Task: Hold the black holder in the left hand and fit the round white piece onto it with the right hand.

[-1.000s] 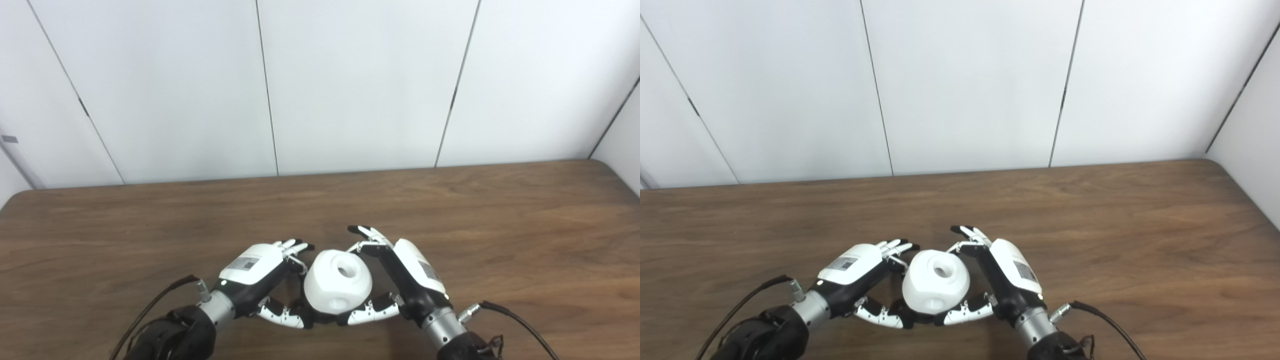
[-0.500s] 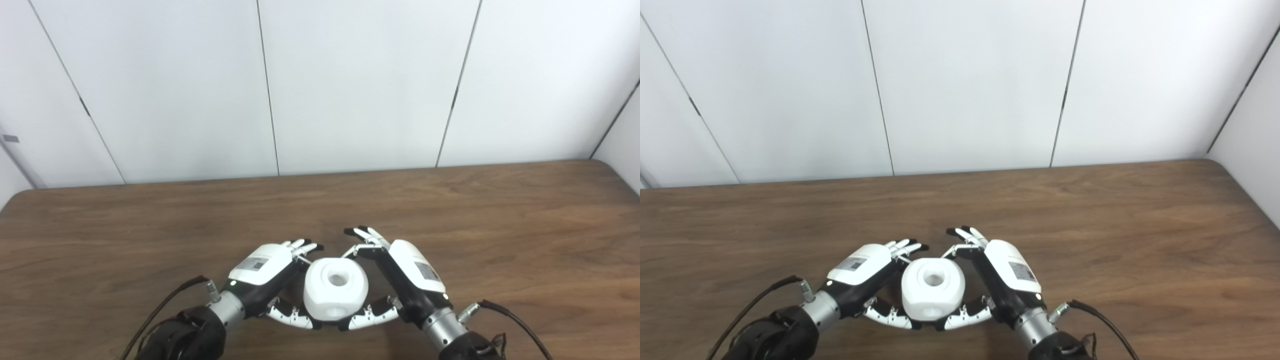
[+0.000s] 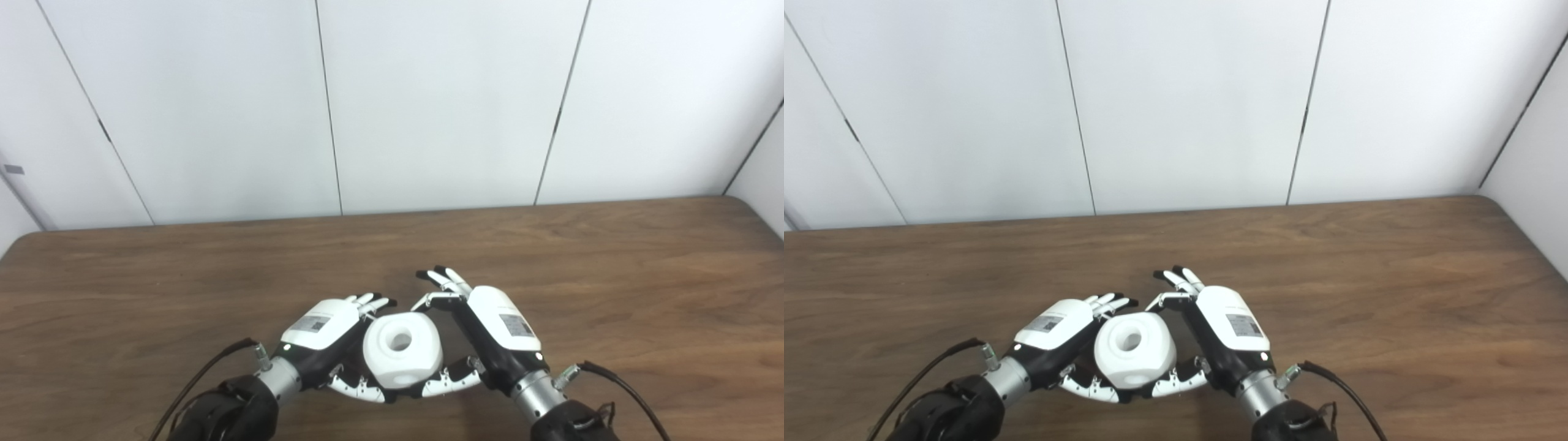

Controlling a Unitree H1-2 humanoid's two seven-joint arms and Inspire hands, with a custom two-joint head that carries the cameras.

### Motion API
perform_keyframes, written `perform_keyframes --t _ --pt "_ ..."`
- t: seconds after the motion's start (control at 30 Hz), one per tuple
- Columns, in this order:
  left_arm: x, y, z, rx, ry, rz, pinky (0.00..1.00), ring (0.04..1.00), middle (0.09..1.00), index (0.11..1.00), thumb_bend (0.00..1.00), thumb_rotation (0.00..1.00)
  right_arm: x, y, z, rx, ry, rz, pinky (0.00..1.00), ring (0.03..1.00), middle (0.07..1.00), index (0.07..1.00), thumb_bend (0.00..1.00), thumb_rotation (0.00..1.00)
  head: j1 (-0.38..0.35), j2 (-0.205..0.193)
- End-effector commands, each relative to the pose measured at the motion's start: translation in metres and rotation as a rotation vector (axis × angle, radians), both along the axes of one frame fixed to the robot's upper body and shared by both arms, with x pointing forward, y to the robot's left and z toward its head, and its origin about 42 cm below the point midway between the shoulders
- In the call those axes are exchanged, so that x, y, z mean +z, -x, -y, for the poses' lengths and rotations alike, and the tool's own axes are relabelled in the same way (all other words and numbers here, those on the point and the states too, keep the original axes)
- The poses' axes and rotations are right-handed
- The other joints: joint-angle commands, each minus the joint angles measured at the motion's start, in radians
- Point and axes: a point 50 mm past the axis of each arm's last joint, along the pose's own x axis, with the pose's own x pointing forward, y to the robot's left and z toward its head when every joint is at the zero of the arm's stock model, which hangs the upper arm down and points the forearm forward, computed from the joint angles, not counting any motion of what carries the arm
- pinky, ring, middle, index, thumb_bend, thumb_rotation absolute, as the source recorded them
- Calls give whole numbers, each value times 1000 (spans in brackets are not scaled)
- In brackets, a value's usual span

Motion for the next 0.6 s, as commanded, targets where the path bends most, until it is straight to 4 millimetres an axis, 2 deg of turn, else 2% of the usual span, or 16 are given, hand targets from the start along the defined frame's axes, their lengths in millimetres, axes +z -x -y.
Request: perform_keyframes --t 0.0,0.1,0.27,0.57 --pt "10 -1 7 -24 11 35 1000 1000 964 481 518 49 19 -2 -4 27 3 123 800 962 906 479 510 138 0 1" --pt "11 -1 8 -24 6 41 1000 1000 964 481 518 49 16 0 -4 32 8 132 792 957 904 479 510 137 -2 3" --pt "10 -1 6 -30 7 45 1000 1000 966 481 518 49 13 1 -1 23 -9 96 838 968 911 479 510 137 -11 6" --pt "13 0 2 -24 14 44 1000 1000 966 481 518 49 10 -1 6 13 -46 44 830 961 913 479 510 136 -20 21"
